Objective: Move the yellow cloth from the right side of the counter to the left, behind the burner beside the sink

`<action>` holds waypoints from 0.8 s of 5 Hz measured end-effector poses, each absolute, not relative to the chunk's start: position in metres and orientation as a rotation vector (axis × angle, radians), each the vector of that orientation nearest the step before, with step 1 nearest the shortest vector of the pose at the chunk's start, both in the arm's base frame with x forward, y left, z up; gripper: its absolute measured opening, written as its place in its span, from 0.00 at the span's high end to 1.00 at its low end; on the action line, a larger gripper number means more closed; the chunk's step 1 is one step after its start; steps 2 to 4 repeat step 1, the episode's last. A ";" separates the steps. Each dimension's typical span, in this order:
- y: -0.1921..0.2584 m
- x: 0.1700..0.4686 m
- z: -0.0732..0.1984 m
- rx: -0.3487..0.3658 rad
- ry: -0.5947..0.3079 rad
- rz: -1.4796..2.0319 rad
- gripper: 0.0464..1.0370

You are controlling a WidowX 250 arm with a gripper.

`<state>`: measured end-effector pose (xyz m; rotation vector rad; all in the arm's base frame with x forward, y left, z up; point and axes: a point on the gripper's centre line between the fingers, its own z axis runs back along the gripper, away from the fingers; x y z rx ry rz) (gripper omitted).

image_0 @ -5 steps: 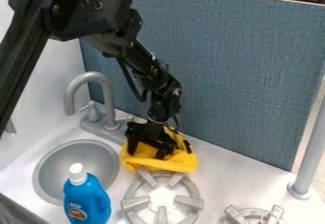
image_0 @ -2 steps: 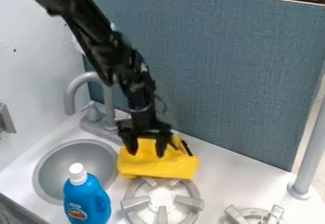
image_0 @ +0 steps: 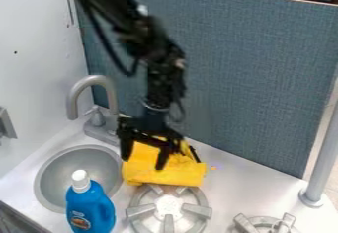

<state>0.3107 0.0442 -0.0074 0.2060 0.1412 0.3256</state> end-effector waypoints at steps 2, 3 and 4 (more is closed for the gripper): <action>0.010 0.284 0.016 0.262 0.155 0.221 0.04; 0.010 0.284 0.016 0.262 0.155 0.221 0.04; 0.010 0.284 0.016 0.262 0.155 0.221 0.04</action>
